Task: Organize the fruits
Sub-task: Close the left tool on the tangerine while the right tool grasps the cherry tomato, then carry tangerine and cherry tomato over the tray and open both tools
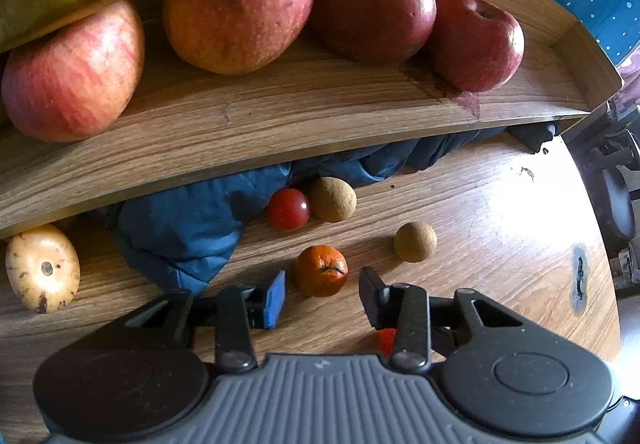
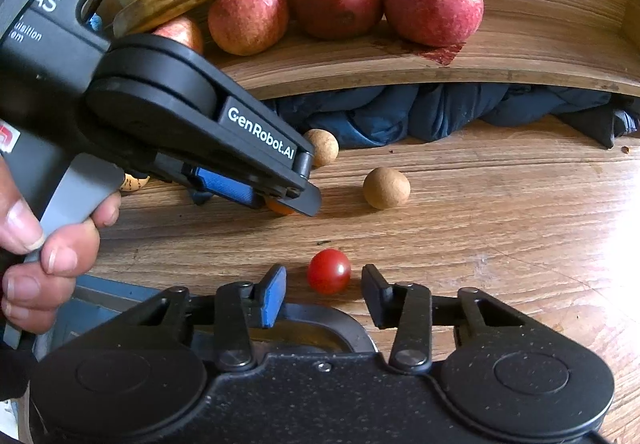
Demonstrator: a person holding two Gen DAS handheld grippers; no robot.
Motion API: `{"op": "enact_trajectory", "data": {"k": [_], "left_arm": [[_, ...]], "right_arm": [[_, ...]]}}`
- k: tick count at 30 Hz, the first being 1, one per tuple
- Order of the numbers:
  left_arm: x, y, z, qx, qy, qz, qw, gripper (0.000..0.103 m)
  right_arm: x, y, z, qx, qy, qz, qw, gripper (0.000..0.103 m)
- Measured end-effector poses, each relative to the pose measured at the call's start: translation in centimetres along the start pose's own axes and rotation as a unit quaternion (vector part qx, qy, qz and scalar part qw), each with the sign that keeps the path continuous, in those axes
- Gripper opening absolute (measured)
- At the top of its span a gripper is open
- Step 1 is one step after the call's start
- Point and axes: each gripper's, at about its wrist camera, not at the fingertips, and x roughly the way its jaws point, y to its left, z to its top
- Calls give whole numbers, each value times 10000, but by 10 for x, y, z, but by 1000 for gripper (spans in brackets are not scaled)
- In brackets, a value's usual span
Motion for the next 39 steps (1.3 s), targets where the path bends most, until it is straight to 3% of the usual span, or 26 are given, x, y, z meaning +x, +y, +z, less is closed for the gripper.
{"op": "enact_trajectory", "data": {"k": [9, 22, 39], "left_arm": [[-4, 0, -3, -89, -39, 99, 9999, 31], [-28, -10, -17, -57, -142, 199, 9997, 30], [-76, -14, -55, -159, -417, 304, 9985, 31]], "right_arm": [[-1, 3, -1, -79, -41, 9, 10000, 25], [-19, 4, -4, -184, -299, 78, 9994, 24], [-75, 14, -28, -498, -773, 268, 9954, 24]]}}
